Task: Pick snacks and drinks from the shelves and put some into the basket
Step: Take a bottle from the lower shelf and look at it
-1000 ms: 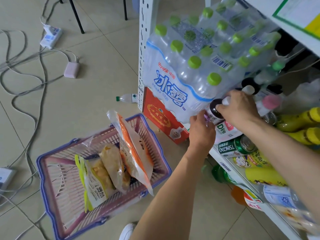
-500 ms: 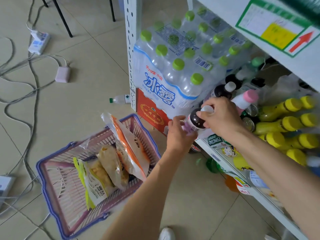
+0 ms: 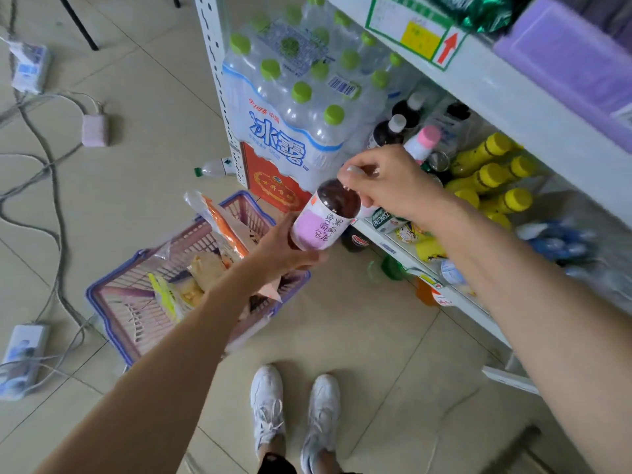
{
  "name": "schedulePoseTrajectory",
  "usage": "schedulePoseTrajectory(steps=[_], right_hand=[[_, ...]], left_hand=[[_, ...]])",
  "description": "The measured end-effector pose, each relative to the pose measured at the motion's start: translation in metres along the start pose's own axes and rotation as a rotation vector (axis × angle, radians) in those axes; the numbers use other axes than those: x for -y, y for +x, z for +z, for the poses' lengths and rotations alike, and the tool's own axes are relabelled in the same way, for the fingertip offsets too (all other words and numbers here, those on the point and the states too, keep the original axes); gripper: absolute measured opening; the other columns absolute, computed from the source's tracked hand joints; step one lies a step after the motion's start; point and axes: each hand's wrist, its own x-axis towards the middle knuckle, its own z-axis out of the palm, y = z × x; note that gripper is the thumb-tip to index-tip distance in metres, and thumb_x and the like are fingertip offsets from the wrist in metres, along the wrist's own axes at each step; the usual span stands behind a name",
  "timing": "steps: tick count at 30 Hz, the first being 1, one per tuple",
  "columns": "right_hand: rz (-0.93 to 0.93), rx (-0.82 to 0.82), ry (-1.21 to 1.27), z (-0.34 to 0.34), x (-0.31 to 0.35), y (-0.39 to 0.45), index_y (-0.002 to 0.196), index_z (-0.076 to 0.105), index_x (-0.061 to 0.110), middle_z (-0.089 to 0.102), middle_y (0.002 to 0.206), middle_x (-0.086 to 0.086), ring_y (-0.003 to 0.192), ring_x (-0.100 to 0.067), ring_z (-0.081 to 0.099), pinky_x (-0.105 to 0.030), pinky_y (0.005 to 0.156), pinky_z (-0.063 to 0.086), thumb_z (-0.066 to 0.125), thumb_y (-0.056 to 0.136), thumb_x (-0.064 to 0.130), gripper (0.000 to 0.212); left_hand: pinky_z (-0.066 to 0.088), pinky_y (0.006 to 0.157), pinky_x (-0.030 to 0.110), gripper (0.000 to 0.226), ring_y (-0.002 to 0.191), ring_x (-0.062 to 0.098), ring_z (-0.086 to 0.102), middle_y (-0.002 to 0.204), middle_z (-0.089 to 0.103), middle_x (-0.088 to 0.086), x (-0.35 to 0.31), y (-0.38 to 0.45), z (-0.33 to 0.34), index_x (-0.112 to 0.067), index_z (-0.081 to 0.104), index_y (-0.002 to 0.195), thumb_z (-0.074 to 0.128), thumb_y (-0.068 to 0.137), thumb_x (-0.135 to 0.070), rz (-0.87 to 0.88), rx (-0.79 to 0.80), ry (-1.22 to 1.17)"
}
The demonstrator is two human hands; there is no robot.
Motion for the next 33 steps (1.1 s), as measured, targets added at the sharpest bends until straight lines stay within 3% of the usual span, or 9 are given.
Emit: schedulePoseTrajectory(steps=[5,9,11,14,16,19,24,28,33], right_hand=[[0.060,-0.085,0.202,0.000,-0.009,-0.011,0.099,0.070,0.004,0.062,0.070,-0.016,0.045,-0.005,0.048,-0.015,0.053,0.042,0.059,0.096,0.020,0.020],[0.118,-0.153,0.377,0.003,-0.012,-0.017,0.104,0.070,0.004,0.057,0.078,-0.005,0.044,0.000,0.044,-0.015,0.048,0.037,0.057,0.097,0.017,0.019],[0.141,-0.154,0.477,0.005,-0.012,-0.020,0.102,0.071,0.009,0.061,0.078,0.006,0.058,-0.005,0.051,-0.019,0.055,0.040,0.055,0.099,0.016,0.018],[0.156,-0.118,0.642,0.006,-0.011,-0.025,0.097,0.070,0.016,0.070,0.095,0.010,0.088,-0.013,0.064,-0.026,0.073,0.049,0.051,0.100,0.014,0.020],[0.157,-0.099,0.745,0.005,-0.008,-0.029,0.096,0.069,0.015,0.070,0.088,0.016,0.082,-0.009,0.065,-0.023,0.070,0.051,0.049,0.101,0.013,0.020],[0.168,-0.102,0.821,0.002,-0.004,-0.030,0.098,0.069,0.014,0.070,0.081,0.015,0.082,-0.013,0.066,-0.026,0.073,0.052,0.050,0.101,0.015,0.019],[0.239,-0.087,0.775,-0.001,0.002,-0.022,0.106,0.069,0.009,0.071,0.082,-0.001,0.068,-0.008,0.065,-0.028,0.073,0.051,0.058,0.097,0.023,0.020],[0.246,-0.065,0.697,0.000,0.007,-0.016,0.092,0.069,0.015,0.064,0.058,0.013,0.049,0.000,0.055,-0.026,0.066,0.047,0.060,0.096,0.021,0.011],[0.222,-0.096,0.682,0.001,0.014,-0.013,0.096,0.071,0.015,0.065,0.061,0.013,0.047,0.002,0.053,-0.030,0.071,0.045,0.060,0.096,0.019,0.012]], left_hand=[[0.058,0.067,0.027,0.055,0.082,0.021,0.071,0.106,0.065,0.011,-0.011,-0.033,0.003,-0.022,0.050,0.117,0.084,0.074,-0.010,0.013,-0.002,-0.068],[0.056,0.064,0.019,0.055,0.075,0.009,0.068,0.108,0.062,0.010,-0.026,-0.065,0.005,-0.016,0.049,0.125,0.076,0.080,0.000,-0.018,0.029,-0.136],[0.058,0.068,0.023,0.052,0.079,0.010,0.068,0.107,0.062,0.009,-0.030,-0.080,0.006,-0.016,0.053,0.122,0.076,0.079,0.002,-0.023,0.077,-0.212],[0.058,0.086,0.035,0.045,0.092,0.021,0.070,0.100,0.071,0.005,-0.032,-0.096,0.005,-0.022,0.063,0.112,0.082,0.071,-0.023,-0.022,0.104,-0.151],[0.057,0.084,0.029,0.042,0.090,0.017,0.070,0.094,0.073,-0.001,-0.036,-0.101,0.007,-0.021,0.064,0.109,0.082,0.071,-0.029,-0.023,0.112,-0.078],[0.048,0.060,0.008,0.031,0.067,-0.006,0.065,0.071,0.069,-0.011,-0.037,-0.103,0.017,-0.022,0.059,0.098,0.081,0.078,-0.014,0.018,-0.026,0.009],[0.054,0.068,0.023,0.054,0.083,0.017,0.065,0.094,0.068,0.002,-0.036,-0.107,0.034,-0.015,0.058,0.109,0.085,0.066,-0.035,0.040,-0.241,0.073],[0.044,0.060,0.008,0.055,0.080,0.005,0.057,0.093,0.059,-0.006,-0.039,-0.109,0.043,-0.018,0.051,0.111,0.086,0.071,-0.030,0.029,-0.385,0.065],[0.044,0.065,0.016,0.054,0.079,0.008,0.055,0.094,0.058,-0.004,-0.042,-0.106,0.046,-0.017,0.049,0.110,0.086,0.071,-0.030,0.048,-0.414,0.023]])
